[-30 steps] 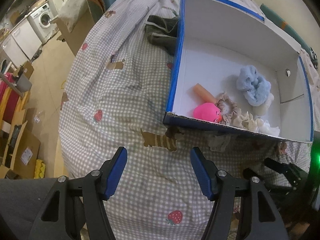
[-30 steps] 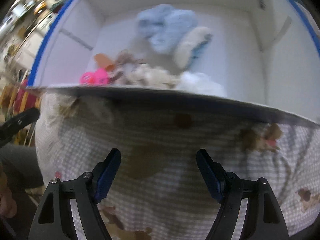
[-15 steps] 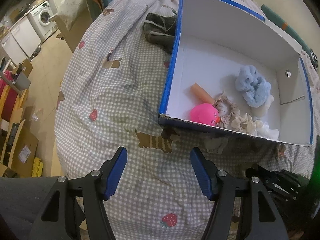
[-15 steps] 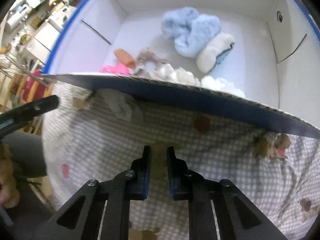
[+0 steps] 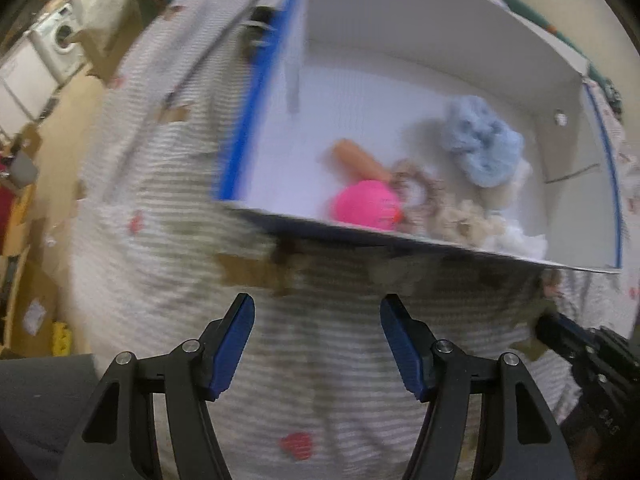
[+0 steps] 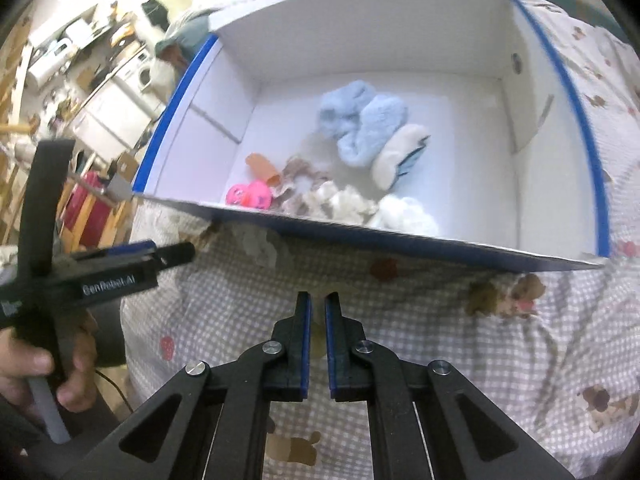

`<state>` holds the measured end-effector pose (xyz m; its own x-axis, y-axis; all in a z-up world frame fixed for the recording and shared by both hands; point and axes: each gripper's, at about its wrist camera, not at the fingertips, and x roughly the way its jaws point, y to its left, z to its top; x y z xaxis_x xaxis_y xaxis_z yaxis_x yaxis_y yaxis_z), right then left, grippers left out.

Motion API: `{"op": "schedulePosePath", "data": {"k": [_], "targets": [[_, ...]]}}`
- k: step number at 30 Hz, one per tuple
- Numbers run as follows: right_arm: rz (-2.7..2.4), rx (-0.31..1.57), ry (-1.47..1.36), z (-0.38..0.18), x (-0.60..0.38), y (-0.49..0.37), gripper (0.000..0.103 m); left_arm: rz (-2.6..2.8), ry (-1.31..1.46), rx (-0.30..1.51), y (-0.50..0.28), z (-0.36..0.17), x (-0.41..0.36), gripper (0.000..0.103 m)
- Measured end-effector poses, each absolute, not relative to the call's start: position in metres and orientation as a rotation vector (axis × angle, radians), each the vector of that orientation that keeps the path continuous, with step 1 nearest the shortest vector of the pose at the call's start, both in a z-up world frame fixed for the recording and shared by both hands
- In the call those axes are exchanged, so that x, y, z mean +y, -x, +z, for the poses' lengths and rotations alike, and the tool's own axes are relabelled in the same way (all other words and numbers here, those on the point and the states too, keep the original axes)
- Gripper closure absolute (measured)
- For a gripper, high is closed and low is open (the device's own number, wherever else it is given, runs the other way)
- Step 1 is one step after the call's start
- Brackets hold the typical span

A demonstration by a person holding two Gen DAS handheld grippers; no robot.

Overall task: Organize soft objects
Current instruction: 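Lower the left gripper to the clear plastic bag and grasp it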

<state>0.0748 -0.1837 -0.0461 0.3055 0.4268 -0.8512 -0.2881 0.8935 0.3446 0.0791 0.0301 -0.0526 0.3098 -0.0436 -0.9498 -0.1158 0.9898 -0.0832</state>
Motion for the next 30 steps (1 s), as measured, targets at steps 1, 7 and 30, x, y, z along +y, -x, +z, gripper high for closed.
{"op": "schedulePosePath", "data": {"k": [1, 7, 30], "targets": [[0.467, 1.168, -0.145, -0.046, -0.186, -0.076, 0.095, 0.019, 0.149, 1.26, -0.081, -0.055, 0.024, 0.041], [0.445, 1.159, -0.182, -0.043, -0.193, -0.08, 0.095, -0.05, 0.117, 1.298, -0.098, -0.081, -0.009, 0.041], [0.451, 1.138, -0.136, -0.042, -0.18, -0.079, 0.095, 0.104, 0.081, 1.282, -0.094, -0.094, 0.022, 0.081]]}}
